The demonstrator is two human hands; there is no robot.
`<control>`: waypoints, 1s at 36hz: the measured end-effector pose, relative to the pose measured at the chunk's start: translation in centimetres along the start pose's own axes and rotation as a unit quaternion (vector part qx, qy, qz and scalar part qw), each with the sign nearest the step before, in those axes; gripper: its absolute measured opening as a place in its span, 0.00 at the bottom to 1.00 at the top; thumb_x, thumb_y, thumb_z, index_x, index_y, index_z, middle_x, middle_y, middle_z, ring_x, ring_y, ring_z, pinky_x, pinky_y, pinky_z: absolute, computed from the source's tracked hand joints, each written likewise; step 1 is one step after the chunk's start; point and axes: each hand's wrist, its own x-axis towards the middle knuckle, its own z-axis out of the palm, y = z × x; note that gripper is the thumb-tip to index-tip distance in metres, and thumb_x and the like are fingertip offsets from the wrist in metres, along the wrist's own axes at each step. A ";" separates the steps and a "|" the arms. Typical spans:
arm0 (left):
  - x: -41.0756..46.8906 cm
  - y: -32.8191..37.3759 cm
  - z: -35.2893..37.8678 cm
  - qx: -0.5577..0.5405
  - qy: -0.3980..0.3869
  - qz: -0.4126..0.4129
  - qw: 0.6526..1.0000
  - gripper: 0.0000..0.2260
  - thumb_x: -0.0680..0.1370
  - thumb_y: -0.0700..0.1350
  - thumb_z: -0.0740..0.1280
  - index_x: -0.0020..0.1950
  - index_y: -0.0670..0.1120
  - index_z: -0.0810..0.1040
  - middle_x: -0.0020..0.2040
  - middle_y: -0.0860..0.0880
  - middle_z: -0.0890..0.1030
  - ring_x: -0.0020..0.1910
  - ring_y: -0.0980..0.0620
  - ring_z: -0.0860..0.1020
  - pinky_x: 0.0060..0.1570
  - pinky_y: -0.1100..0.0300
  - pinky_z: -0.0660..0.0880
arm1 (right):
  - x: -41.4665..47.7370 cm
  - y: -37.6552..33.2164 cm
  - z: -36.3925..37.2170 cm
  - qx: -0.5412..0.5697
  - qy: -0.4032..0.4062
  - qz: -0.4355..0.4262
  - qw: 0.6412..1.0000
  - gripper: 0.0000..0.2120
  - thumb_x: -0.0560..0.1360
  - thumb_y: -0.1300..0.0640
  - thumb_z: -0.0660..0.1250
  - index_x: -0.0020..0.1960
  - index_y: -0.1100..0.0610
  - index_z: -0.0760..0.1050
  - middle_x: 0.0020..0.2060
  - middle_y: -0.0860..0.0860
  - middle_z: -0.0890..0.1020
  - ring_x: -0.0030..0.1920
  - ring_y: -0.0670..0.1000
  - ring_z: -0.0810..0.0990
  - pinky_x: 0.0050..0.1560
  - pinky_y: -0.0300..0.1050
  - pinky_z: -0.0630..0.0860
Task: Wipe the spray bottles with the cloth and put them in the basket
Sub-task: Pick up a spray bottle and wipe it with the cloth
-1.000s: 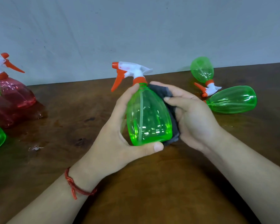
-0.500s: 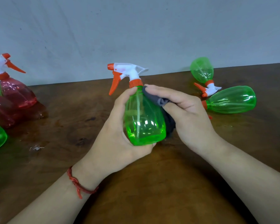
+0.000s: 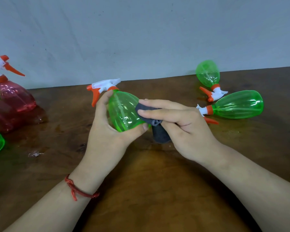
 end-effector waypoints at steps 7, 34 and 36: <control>0.1 -0.4 0.1 -0.025 -0.014 -0.042 0.999 0.45 0.67 0.43 0.86 0.80 0.50 0.67 0.67 0.50 0.83 0.64 0.49 0.84 0.65 0.42 0.81 | 0.1 0.4 0.2 -0.002 -0.014 0.004 1.000 0.25 0.81 0.78 0.59 0.66 0.57 0.84 0.71 0.50 0.80 0.73 0.48 0.76 0.74 0.52 0.74; -1.3 0.1 0.3 0.160 -0.168 0.124 0.965 0.53 0.68 0.48 0.87 0.85 0.50 0.59 0.80 0.56 0.68 0.77 0.49 0.73 0.74 0.50 0.74 | 1.1 1.3 -0.2 0.330 0.113 0.205 0.914 0.18 0.81 0.73 0.62 0.59 0.58 0.86 0.55 0.55 0.88 0.59 0.54 0.86 0.58 0.47 0.81; -1.5 0.3 0.5 0.152 -0.156 0.113 0.969 0.53 0.68 0.47 0.86 0.85 0.52 0.59 0.80 0.57 0.69 0.78 0.51 0.72 0.75 0.50 0.74 | 0.8 1.2 0.0 0.273 0.107 0.179 0.939 0.20 0.80 0.75 0.62 0.59 0.57 0.86 0.58 0.51 0.88 0.62 0.50 0.85 0.63 0.46 0.80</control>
